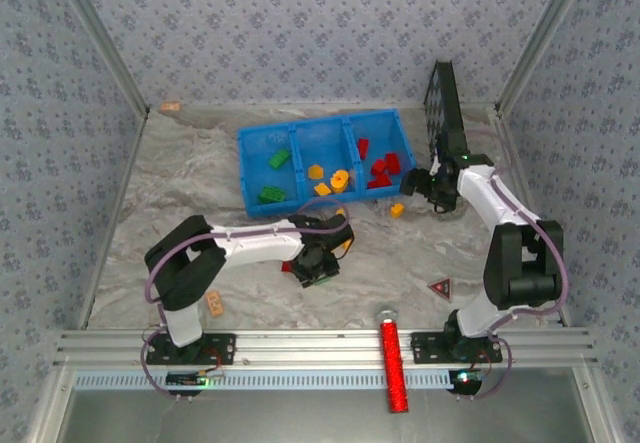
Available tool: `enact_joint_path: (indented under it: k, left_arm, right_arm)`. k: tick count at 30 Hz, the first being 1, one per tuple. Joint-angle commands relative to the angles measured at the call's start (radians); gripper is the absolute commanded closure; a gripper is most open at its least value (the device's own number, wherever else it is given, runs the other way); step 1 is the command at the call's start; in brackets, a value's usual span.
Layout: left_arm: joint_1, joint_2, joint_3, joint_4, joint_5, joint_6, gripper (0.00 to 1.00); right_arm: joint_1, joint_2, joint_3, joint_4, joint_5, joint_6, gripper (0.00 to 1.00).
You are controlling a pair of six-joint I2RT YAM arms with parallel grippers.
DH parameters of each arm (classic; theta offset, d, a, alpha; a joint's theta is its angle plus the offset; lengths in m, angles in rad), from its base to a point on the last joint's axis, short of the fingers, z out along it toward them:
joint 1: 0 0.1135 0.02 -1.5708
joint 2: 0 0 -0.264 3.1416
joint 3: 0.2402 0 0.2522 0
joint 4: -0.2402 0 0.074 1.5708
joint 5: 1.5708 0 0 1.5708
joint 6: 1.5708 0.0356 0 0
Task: Sort the legos into containers by color
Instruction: Pick up the lego from the middle-left of the table, then place the lego in the container.
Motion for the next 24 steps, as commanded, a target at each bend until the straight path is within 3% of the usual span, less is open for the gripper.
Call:
enact_joint_path:
  k: [1,6,13,19,24]
  left_arm:
    - [-0.005,-0.075,-0.015,-0.106,-0.043,0.008,0.59]
    - [0.046,-0.178,0.063,-0.225,-0.128,0.09,0.6]
    - [0.203,-0.24,0.259,-0.31,-0.244,0.275,0.6]
    - [0.343,-0.198,0.398,-0.276,-0.323,0.435,0.6]
    - [0.424,-0.099,0.482,-0.217,-0.325,0.52,0.6]
  right_arm:
    - [0.035,0.036,-0.013,0.0,-0.021,0.025,0.14]
    - [0.078,0.076,-0.019,0.01,-0.017,0.044,0.14]
    - [0.12,0.137,-0.004,0.023,0.014,0.073,0.15]
    - [0.14,0.185,0.013,0.029,0.049,0.109,0.21]
    - [0.149,0.219,0.021,0.03,0.07,0.12,0.25]
